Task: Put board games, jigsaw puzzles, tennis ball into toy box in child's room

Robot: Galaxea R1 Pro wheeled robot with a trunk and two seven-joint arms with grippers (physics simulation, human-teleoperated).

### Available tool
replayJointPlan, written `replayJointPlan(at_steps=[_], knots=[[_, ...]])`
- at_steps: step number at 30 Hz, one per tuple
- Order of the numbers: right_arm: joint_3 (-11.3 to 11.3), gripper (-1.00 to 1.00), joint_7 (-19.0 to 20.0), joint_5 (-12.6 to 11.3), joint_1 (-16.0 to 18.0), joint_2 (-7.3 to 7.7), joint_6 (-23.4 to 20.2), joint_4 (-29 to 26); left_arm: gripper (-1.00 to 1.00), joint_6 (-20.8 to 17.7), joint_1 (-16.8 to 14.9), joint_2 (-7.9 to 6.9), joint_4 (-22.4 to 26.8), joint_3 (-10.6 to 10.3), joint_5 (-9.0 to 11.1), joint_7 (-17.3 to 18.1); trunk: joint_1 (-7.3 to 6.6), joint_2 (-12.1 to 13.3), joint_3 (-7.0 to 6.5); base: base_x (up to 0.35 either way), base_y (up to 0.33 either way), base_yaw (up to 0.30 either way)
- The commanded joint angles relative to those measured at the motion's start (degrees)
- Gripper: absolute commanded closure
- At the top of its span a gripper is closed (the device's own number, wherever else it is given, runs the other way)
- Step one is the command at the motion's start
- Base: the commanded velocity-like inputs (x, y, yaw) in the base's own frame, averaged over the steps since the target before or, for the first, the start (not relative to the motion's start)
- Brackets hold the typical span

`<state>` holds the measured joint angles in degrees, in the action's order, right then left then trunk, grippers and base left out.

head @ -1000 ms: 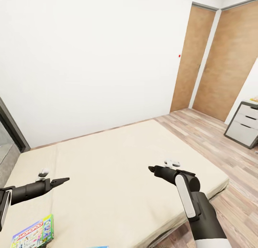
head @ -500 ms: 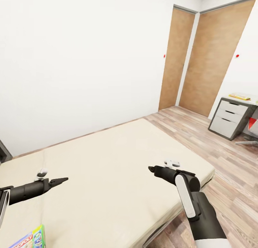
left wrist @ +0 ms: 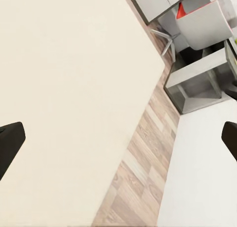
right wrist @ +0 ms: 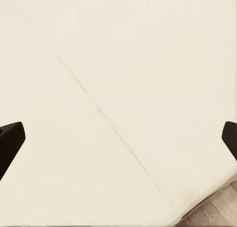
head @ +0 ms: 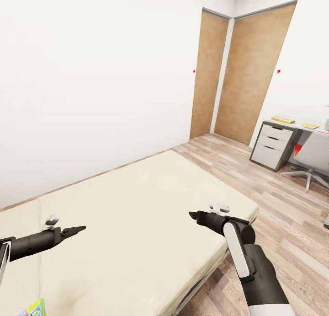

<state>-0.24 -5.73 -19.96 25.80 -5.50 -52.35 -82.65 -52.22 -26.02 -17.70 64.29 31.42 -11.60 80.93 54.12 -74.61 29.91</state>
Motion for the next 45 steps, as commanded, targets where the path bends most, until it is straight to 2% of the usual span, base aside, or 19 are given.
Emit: replayJointPlan(at_steps=[1, 9, 36, 45], knots=[[-0.01, -1.0, -0.59, -0.61, 0.04, -0.04, -0.22, -0.06, -1.0, -0.6, -0.07, 0.01, 0.04, 0.12, -0.61, 0.54, -0.01, -0.04, 0.06, -0.074, 0.065, -0.021], [0.03, -1.0, -0.59, -0.61, 0.04, -0.04, -0.18, -0.06, -1.0, -0.6, -0.08, 0.02, 0.04, 0.13, -0.6, 0.54, -0.01, -0.04, 0.13, -0.024, 0.02, -0.109], [-0.27, -1.0, -0.69, -0.71, 0.04, -0.03, 1.56, 0.49, -1.0, -0.6, -0.08, -0.05, 0.04, 0.92, -0.53, 0.54, -0.01, -0.04, 0.15, -0.044, 0.036, -0.018], [-0.27, -1.0, -0.68, -4.31, 0.04, 0.11, 1.59, 0.48, -1.0, -0.6, -0.07, -0.05, 0.04, 0.93, -0.53, 0.54, -0.01, -0.04, 0.15, -0.002, 0.074, -0.197]])
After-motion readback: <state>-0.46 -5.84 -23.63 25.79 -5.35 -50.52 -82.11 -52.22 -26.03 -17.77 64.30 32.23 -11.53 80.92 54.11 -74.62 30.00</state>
